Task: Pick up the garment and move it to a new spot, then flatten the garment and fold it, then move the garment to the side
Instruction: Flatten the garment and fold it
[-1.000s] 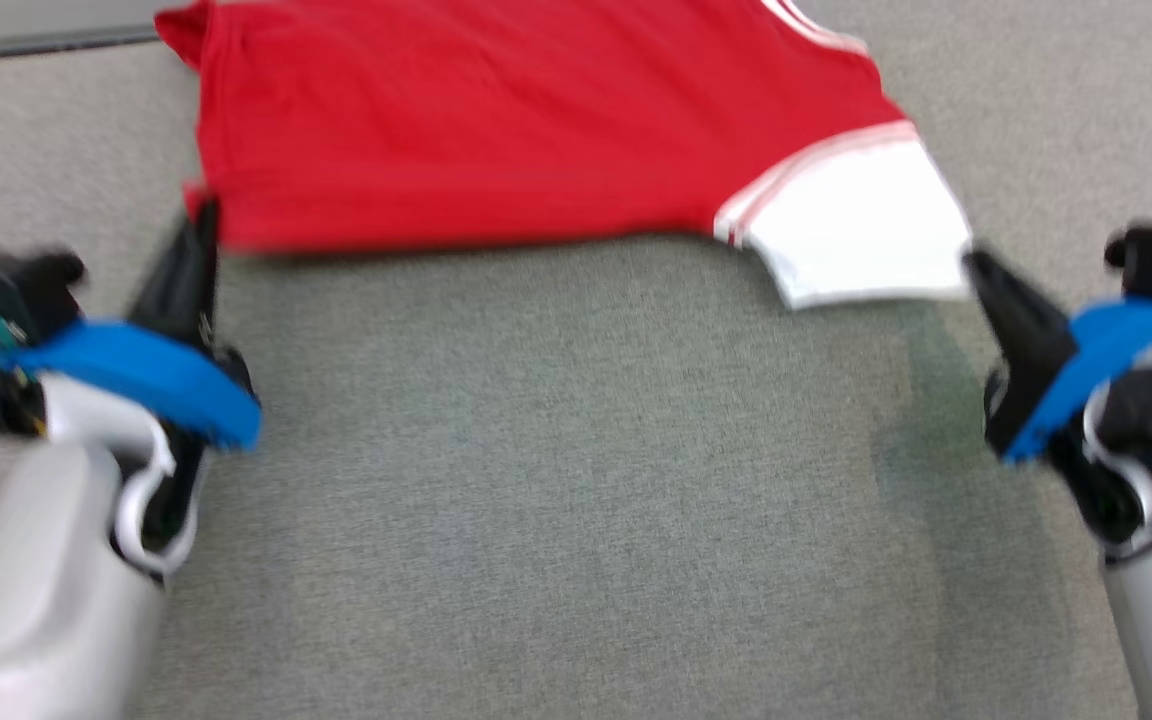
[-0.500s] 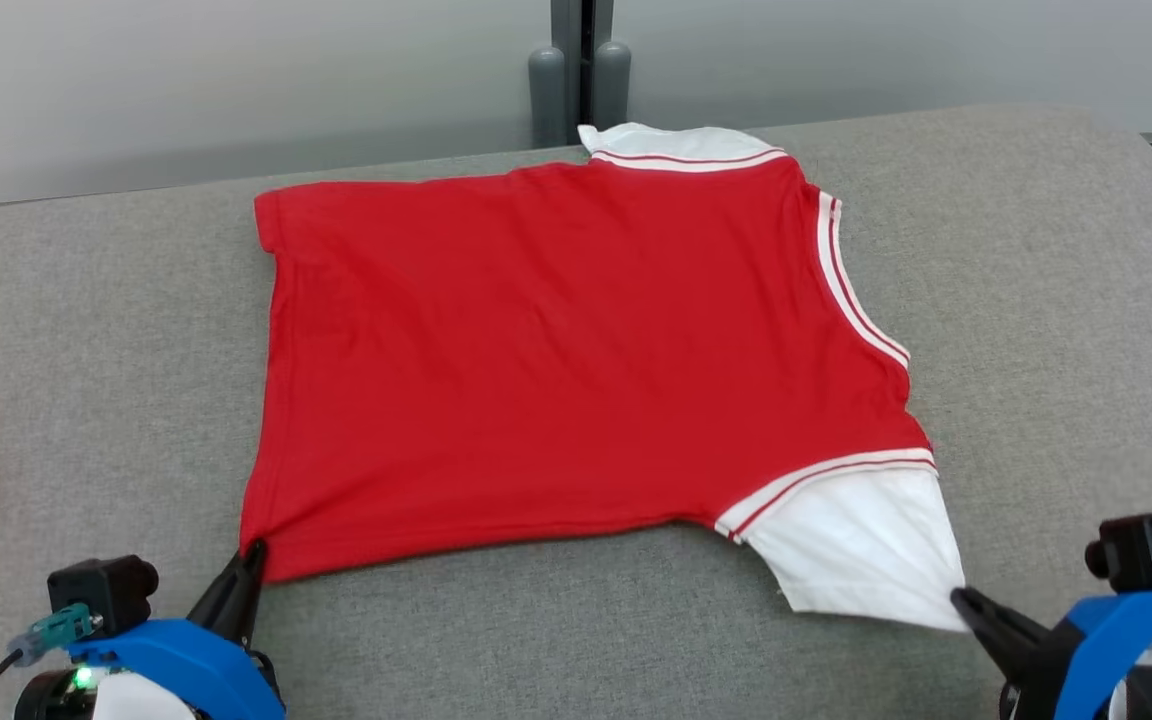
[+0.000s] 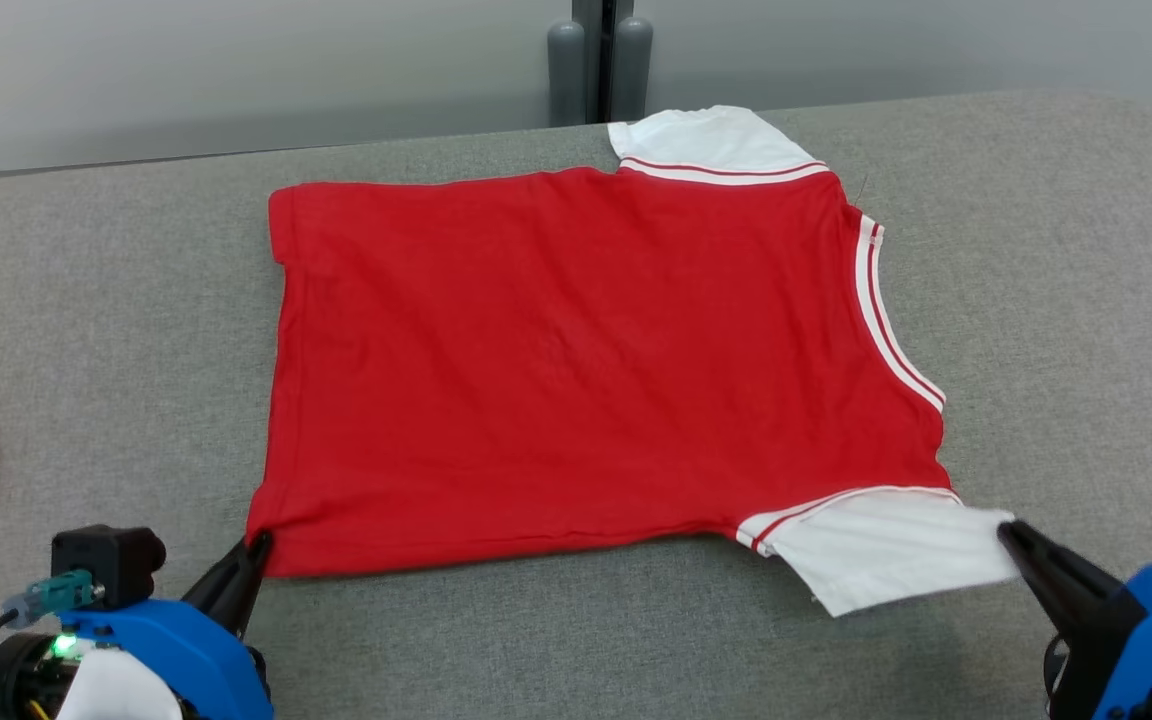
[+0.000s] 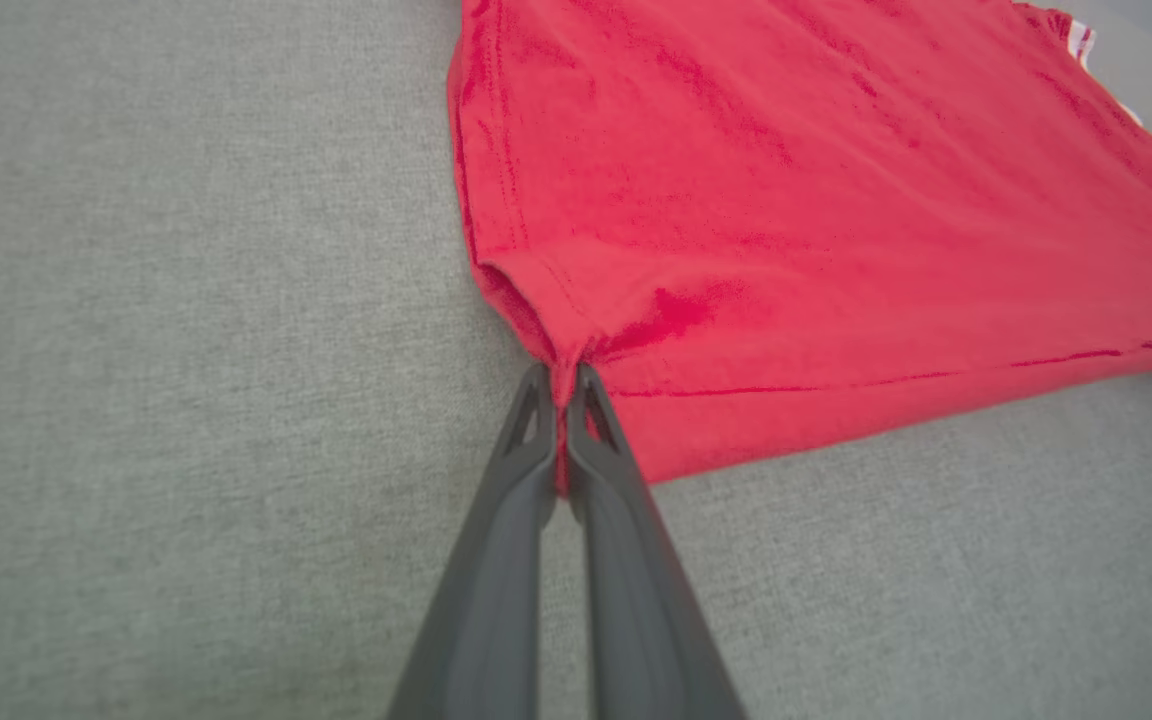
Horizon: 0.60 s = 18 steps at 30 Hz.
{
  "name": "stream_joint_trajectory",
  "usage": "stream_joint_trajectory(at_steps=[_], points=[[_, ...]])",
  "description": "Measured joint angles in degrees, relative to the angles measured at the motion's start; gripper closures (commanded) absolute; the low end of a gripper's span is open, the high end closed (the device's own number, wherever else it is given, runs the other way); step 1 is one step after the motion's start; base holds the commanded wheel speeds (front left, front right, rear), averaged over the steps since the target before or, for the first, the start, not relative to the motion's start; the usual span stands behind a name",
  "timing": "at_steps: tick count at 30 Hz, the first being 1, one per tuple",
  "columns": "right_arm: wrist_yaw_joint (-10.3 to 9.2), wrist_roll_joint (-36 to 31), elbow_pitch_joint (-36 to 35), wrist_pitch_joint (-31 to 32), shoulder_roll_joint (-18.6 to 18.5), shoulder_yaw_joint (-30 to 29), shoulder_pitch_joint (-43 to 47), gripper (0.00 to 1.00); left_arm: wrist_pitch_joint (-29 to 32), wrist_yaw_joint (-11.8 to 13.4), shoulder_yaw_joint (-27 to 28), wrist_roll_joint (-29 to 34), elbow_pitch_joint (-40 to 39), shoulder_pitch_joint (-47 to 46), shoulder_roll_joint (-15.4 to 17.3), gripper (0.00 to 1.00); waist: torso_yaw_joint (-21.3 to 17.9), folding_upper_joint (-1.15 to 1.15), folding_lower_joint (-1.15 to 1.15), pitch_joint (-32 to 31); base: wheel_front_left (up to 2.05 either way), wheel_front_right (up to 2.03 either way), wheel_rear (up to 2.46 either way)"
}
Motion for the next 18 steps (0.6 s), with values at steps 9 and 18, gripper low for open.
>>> stream_joint_trajectory(at_steps=[9,18], points=[[-0.01,-0.8,7.6,-4.7,-4.3,3.2,-15.6,1.00,2.0,1.5,1.2,-2.7,-2.2,-6.6,-3.0,1.00,0.6,0.00,0.00,2.8,0.00,0.00,0.00],[0.00,0.4,19.2,-11.8,-9.0,6.6,-28.6,1.00,1.8,2.3,1.9,-3.6,4.0,-15.2,-7.3,1.00,2.3,0.00,0.01,6.7,0.00,0.00,0.00]])
